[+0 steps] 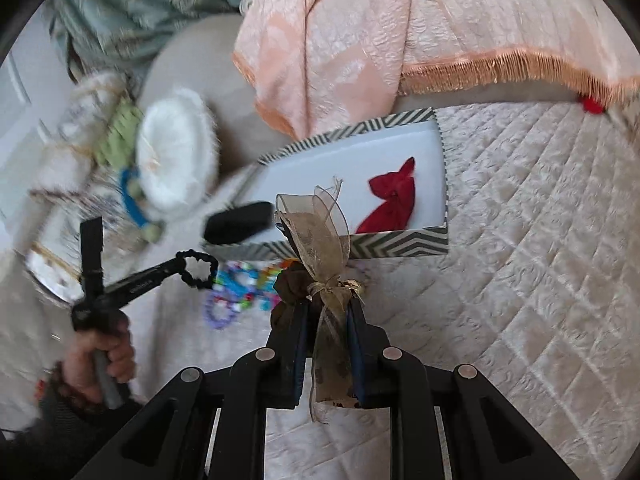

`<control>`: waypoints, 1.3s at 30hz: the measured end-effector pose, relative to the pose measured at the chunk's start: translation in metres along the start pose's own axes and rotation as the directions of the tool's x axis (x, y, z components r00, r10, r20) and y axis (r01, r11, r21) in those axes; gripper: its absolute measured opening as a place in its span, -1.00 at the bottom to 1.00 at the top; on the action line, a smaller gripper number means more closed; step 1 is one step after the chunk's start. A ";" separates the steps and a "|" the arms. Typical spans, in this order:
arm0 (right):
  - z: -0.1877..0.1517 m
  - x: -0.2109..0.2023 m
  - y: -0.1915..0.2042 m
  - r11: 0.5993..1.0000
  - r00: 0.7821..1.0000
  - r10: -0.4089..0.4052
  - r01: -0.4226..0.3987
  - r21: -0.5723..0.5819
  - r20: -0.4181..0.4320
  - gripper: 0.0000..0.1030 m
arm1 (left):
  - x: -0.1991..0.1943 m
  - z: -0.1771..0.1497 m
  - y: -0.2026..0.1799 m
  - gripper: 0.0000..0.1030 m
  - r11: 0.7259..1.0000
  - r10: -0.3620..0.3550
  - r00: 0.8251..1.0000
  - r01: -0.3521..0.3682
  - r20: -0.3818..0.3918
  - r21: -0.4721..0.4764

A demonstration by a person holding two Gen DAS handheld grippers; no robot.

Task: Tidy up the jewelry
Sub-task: 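Grasp tan ribbon bow with right tool while left tool grasps black scrunchie, then carry tan ribbon bow with right tool while left carries scrunchie toward box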

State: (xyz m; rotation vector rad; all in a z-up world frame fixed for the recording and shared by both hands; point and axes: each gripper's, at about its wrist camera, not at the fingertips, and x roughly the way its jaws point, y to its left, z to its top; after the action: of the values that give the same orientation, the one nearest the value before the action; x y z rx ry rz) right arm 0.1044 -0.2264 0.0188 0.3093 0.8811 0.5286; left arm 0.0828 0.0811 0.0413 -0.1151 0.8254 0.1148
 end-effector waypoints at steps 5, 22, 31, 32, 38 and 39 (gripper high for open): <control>0.000 -0.010 0.003 0.999 0.999 0.051 -0.051 0.001 0.018 -0.66 | -0.008 0.006 -0.002 -0.94 1.000 -0.027 0.999 0.027 0.020 -0.002; 0.001 0.009 0.011 0.993 0.994 -0.105 0.104 -0.056 -0.022 -0.66 | -0.016 0.005 -0.021 -0.94 0.993 -0.119 0.993 0.118 0.028 0.029; 0.000 0.007 0.012 0.990 0.992 -0.126 0.125 -0.067 -0.014 -0.66 | -0.018 0.006 -0.023 -0.94 0.992 -0.122 0.992 0.121 0.037 0.032; 0.000 0.007 0.013 0.988 0.990 -0.139 0.138 -0.072 -0.010 -0.66 | -0.018 0.007 -0.022 -0.94 0.992 -0.122 0.992 0.121 0.039 0.029; 0.001 0.004 0.021 0.956 0.965 -0.258 0.262 -0.133 0.048 -0.66 | -0.018 0.007 -0.022 -0.94 0.992 -0.122 0.992 0.121 0.039 0.029; 0.002 0.003 0.022 0.951 0.961 -0.272 0.277 -0.140 0.057 -0.66 | -0.018 0.007 -0.022 -0.94 0.992 -0.123 0.992 0.122 0.039 0.029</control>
State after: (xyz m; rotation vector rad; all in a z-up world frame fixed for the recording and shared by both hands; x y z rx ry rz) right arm 0.1004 -0.2068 0.0281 0.0595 0.8280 0.3253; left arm 0.0787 0.0591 0.0604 -0.1375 0.7769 -0.0093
